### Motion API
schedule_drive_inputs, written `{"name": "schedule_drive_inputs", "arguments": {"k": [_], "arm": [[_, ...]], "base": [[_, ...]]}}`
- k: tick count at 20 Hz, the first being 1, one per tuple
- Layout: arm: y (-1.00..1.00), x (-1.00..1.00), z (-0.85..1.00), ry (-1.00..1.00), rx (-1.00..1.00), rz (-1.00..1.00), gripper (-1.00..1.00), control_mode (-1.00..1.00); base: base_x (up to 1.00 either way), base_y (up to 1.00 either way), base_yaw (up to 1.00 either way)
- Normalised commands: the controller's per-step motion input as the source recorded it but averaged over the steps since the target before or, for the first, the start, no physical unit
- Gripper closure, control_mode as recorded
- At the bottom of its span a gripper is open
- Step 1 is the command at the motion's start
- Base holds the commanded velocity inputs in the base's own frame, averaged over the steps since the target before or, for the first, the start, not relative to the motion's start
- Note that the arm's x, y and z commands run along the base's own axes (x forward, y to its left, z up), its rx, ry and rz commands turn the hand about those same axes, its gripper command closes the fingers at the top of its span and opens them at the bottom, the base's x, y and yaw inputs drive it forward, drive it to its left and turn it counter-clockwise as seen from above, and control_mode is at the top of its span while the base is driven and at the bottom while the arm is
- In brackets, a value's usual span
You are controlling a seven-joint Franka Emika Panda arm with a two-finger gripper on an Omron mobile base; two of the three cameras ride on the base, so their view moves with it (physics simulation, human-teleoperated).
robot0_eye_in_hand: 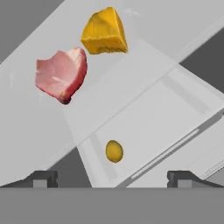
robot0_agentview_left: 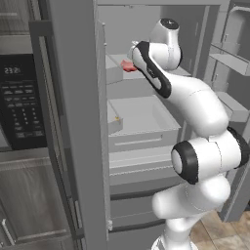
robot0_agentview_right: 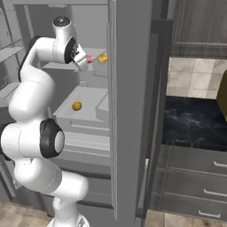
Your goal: Take the cheese, steak, and lemon from the fridge and place them on the plate on the dining counter to create an appetizer plate.
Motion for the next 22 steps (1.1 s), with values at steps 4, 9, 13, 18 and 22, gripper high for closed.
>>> {"name": "schedule_drive_inputs", "arguments": {"k": [4,9,13,18,22], "arm": [[0.11,0.35,-0.05,0.01,0.0,-0.03,-1.0,-1.0],[0.14,0.32,-0.07,0.02,0.0,-0.04,-1.0,-1.0],[0.1,0.37,-0.05,0.01,0.0,-0.04,-1.0,-1.0],[0.01,0.33,-0.03,0.01,0.0,-0.04,-1.0,-1.0],[0.0,0.27,-0.07,0.0,0.0,-0.05,-1.0,-1.0]], "base": [[0.0,0.0,0.0],[0.0,0.0,0.0],[0.0,0.0,0.0],[0.0,0.0,0.0],[0.0,0.0,0.0]]}}
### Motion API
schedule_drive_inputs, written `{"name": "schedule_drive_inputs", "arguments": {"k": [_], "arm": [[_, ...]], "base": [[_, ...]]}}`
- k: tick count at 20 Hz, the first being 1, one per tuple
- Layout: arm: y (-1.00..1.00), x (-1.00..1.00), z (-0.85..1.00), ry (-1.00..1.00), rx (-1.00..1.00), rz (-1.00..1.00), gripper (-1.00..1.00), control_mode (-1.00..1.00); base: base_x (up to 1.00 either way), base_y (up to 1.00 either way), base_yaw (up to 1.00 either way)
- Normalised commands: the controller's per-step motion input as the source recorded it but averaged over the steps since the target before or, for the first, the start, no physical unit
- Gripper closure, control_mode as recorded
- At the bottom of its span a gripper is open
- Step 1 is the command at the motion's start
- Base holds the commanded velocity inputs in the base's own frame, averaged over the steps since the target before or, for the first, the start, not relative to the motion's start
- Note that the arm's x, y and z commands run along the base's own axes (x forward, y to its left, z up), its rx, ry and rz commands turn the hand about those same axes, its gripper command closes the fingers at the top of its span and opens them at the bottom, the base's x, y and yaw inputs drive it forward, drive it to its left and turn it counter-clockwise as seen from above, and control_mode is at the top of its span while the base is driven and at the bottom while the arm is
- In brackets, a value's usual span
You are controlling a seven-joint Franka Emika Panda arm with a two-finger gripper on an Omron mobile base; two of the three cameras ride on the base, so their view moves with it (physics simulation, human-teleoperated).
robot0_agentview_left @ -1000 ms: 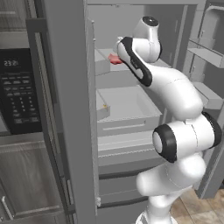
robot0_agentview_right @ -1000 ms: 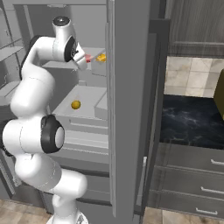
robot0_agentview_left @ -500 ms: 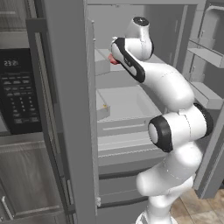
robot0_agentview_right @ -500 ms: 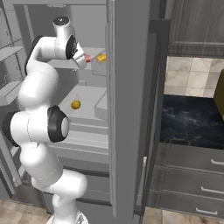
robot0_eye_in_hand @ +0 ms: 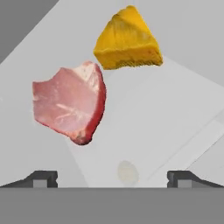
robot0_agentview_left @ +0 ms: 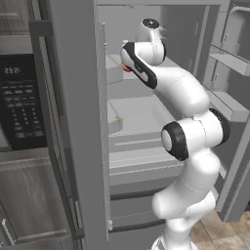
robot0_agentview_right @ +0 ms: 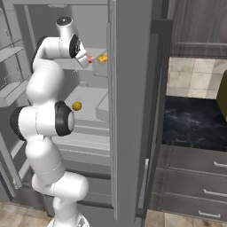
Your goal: Take the cheese, steak, and lemon from the fridge and place them on the plate on the dining counter to create an appetizer plate.
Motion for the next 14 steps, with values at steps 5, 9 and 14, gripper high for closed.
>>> {"name": "schedule_drive_inputs", "arguments": {"k": [5,9,14], "arm": [[0.0,0.27,-0.16,0.01,0.0,-0.06,-1.0,-1.0],[0.0,0.3,-0.16,0.01,0.0,-0.06,-1.0,-1.0],[0.02,0.35,-0.11,0.02,0.0,-0.06,-1.0,-1.0]], "base": [[0.0,0.0,0.0],[0.0,0.0,0.0],[0.0,0.0,0.0]]}}
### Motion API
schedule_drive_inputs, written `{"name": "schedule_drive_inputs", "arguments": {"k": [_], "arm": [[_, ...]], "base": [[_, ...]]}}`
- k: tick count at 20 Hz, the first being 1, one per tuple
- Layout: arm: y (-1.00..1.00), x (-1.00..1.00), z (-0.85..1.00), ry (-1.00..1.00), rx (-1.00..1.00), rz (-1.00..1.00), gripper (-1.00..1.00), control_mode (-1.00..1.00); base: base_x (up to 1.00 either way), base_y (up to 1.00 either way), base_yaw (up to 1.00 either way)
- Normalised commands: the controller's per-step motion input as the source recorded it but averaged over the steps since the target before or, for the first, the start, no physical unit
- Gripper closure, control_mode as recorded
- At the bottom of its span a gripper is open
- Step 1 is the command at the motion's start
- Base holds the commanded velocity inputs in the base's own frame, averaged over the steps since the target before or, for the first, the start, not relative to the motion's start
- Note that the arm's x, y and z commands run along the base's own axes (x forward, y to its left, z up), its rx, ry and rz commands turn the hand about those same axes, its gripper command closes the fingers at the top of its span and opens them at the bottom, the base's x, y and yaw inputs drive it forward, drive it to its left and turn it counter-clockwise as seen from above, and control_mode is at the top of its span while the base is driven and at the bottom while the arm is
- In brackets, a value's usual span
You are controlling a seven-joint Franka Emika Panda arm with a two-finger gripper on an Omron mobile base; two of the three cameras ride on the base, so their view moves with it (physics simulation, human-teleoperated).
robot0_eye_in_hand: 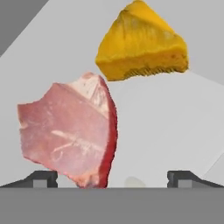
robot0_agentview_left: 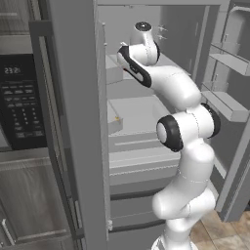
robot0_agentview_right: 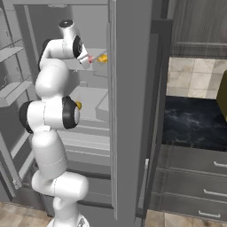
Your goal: Take the cheese, steak, and lemon from the fridge and place them on the plate on the dining counter to create an appetizer plate.
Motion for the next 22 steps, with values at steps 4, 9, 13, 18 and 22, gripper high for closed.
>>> {"name": "schedule_drive_inputs", "arguments": {"k": [4,9,13,18,22], "arm": [[0.06,0.39,-0.08,0.02,0.0,-0.05,-1.0,-1.0],[0.08,0.38,-0.13,0.02,0.0,-0.05,-1.0,-1.0],[0.07,0.35,-0.23,0.01,0.0,-0.05,-1.0,-1.0],[0.05,0.34,-0.29,0.05,0.0,-0.05,1.0,-1.0],[0.0,0.23,-0.27,0.03,0.0,-0.04,1.0,-1.0]], "base": [[0.0,0.0,0.0],[0.0,0.0,0.0],[0.0,0.0,0.0],[0.0,0.0,0.0],[0.0,0.0,0.0]]}}
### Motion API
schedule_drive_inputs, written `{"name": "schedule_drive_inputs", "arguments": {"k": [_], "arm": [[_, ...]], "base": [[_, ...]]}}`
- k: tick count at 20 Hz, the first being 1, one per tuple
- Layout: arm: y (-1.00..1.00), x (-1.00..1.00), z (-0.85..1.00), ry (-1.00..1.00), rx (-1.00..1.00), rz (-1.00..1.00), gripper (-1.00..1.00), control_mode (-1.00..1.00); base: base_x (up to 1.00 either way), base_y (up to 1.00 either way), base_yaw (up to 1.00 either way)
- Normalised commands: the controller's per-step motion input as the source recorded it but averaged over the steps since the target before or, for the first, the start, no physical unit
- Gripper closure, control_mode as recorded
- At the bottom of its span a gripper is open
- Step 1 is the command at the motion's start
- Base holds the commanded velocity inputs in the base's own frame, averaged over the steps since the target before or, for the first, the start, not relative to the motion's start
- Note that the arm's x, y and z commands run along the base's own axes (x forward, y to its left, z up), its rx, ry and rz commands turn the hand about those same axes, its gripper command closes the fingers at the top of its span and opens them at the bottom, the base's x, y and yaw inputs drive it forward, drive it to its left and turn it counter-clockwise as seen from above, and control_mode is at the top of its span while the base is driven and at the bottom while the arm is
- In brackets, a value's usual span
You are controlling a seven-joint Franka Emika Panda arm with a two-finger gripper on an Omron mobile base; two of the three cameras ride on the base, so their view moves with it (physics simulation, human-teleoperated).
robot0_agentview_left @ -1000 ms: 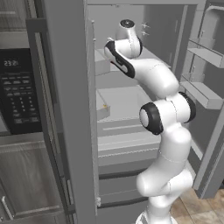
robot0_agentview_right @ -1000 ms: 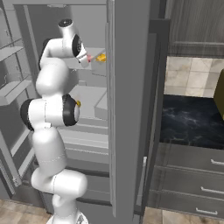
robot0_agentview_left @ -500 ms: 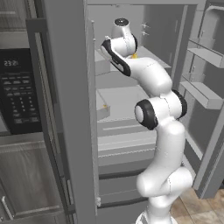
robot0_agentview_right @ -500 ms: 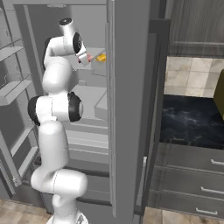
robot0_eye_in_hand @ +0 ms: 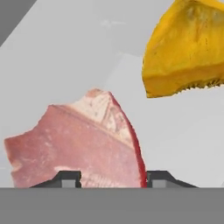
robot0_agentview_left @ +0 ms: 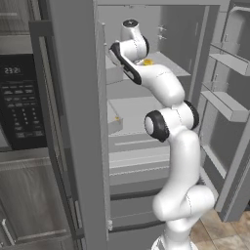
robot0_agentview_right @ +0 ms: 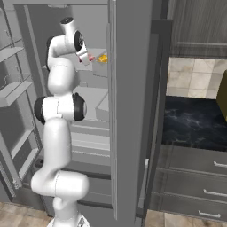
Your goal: Take the cheese, steak, and lemon from the fridge and place them on the plate on the dining counter to create an appetizer plate.
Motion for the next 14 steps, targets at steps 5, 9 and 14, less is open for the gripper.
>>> {"name": "schedule_drive_inputs", "arguments": {"k": [5,9,14], "arm": [[0.0,0.01,-0.21,0.0,0.0,-0.02,1.0,-1.0],[-0.07,0.0,-0.18,0.0,0.0,-0.03,1.0,-1.0],[-0.32,-0.31,-0.12,0.0,0.0,-0.07,1.0,-1.0]], "base": [[0.0,0.0,0.0],[0.0,0.0,0.0],[0.0,0.0,0.0]]}}
